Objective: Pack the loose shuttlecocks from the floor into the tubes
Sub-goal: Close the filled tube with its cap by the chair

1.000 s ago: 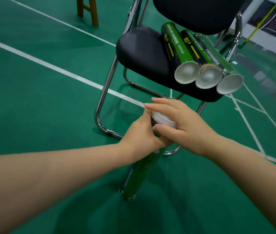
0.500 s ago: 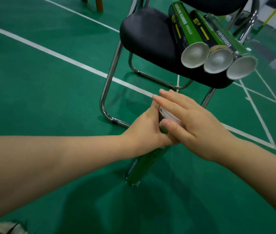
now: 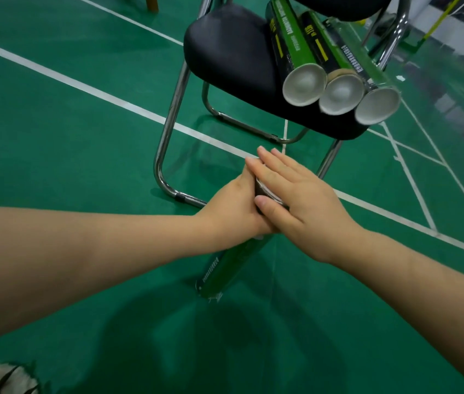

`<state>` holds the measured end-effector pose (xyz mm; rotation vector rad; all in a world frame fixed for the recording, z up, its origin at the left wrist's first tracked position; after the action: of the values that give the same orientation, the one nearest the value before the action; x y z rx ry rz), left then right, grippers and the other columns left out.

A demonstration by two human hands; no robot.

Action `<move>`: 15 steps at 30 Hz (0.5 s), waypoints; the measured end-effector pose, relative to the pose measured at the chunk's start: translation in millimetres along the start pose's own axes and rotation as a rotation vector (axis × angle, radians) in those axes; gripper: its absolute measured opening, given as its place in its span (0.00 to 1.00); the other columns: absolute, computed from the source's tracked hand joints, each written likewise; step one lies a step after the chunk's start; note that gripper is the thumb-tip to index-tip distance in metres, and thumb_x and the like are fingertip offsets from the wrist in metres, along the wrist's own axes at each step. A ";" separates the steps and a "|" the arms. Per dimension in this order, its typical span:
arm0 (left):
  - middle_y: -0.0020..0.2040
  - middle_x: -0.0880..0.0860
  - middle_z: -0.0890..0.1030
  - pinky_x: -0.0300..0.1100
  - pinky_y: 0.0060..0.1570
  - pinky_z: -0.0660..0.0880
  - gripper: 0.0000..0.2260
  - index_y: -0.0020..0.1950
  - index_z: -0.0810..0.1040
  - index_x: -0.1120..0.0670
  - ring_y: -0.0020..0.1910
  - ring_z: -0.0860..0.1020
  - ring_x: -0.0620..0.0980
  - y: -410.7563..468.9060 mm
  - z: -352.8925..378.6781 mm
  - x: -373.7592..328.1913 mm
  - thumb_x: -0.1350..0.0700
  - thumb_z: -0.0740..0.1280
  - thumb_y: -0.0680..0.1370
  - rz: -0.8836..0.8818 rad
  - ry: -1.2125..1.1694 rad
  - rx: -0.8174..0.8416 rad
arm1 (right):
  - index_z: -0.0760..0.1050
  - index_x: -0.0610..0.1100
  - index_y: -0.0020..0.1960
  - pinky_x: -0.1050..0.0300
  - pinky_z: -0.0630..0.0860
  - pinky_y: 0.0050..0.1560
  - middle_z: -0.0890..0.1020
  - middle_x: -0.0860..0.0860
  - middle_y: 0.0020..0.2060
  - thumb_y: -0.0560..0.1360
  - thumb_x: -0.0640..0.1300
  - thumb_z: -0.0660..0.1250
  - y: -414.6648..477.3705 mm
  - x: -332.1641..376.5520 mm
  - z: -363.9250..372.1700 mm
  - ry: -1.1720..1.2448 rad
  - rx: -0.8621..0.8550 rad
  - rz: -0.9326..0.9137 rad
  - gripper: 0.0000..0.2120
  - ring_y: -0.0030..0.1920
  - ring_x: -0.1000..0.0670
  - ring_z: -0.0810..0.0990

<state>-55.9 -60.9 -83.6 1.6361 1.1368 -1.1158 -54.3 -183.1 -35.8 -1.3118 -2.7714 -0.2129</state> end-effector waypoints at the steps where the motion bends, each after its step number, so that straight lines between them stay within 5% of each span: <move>1: 0.46 0.46 0.77 0.36 0.28 0.77 0.35 0.72 0.57 0.52 0.33 0.79 0.43 0.7 0.0 -0.8 0.60 0.70 0.69 -0.007 0.007 0.002 | 0.57 0.50 0.75 0.61 0.47 0.72 0.59 0.50 0.75 0.73 0.58 0.47 0.5 0.2 -0.3 0.008 0.001 0.011 0.31 0.75 0.50 0.54; 7: 0.42 0.43 0.75 0.30 0.26 0.73 0.38 0.74 0.52 0.52 0.32 0.77 0.40 1.5 -0.7 -4.4 0.60 0.69 0.70 -0.051 0.071 0.045 | 0.53 0.49 0.76 0.66 0.42 0.71 0.55 0.52 0.76 0.71 0.61 0.45 -1.8 -0.3 -3.2 -0.006 0.035 0.030 0.36 0.76 0.53 0.50; 15: 0.51 0.48 0.77 0.34 0.29 0.77 0.39 0.75 0.49 0.51 0.36 0.80 0.46 -4.2 -1.3 -4.5 0.57 0.70 0.72 -0.023 0.147 0.023 | 0.59 0.51 0.74 0.63 0.50 0.69 0.62 0.53 0.74 0.72 0.63 0.59 -1.9 13.0 -7.7 0.101 -0.043 0.161 0.34 0.74 0.52 0.57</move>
<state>-60.6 -59.7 -79.6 1.7509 1.2429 -1.0403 -64.0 -175.5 -26.8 -1.4817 -2.5774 -0.3208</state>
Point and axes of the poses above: each hand's wrist, its own y-axis towards the middle knuckle, its own z-axis out of the palm, x = y × z, the point moved 1 cm from there along y, towards the middle knuckle
